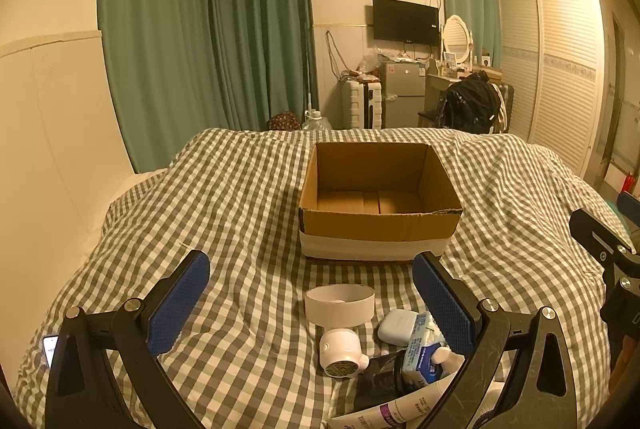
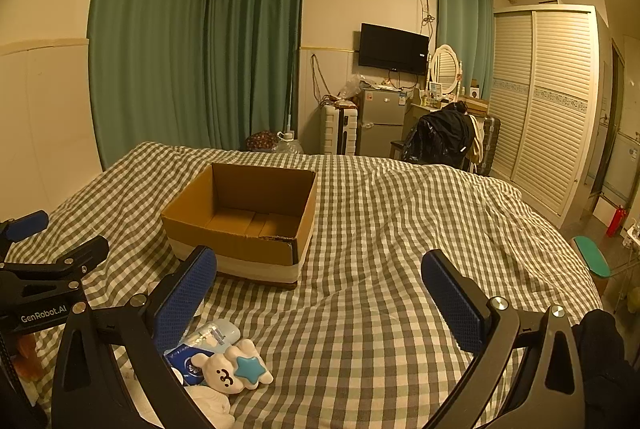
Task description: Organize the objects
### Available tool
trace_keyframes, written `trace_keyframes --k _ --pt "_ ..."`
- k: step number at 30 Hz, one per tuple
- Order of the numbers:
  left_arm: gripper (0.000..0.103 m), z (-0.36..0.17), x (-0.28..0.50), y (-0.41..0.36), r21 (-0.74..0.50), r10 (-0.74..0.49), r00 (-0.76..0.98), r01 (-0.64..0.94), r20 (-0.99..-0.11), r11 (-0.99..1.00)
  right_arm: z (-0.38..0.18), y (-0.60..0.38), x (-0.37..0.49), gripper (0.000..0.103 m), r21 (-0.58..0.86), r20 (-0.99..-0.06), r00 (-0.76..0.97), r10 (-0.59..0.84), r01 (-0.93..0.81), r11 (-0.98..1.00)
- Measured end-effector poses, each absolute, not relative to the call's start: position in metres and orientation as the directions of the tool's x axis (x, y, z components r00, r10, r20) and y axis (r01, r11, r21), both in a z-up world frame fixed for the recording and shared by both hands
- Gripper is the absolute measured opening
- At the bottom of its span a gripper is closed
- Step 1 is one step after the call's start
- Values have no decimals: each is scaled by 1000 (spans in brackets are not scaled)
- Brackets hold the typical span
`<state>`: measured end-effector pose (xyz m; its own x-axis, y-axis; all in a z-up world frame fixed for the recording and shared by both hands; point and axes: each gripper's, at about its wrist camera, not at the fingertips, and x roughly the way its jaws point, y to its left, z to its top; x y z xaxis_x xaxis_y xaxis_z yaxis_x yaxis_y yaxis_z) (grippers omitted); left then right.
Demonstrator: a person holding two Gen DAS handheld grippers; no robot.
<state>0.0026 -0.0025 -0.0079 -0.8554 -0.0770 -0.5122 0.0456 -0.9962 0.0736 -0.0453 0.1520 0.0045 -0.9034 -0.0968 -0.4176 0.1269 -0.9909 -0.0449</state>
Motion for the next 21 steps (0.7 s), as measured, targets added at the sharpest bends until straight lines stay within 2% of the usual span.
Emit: trace_keyframes --k 21 --pt "103 8 26 -15 66 -103 -853 80 -512 -995 27 142 -20 103 -74 -411 -900 -143 190 -979"
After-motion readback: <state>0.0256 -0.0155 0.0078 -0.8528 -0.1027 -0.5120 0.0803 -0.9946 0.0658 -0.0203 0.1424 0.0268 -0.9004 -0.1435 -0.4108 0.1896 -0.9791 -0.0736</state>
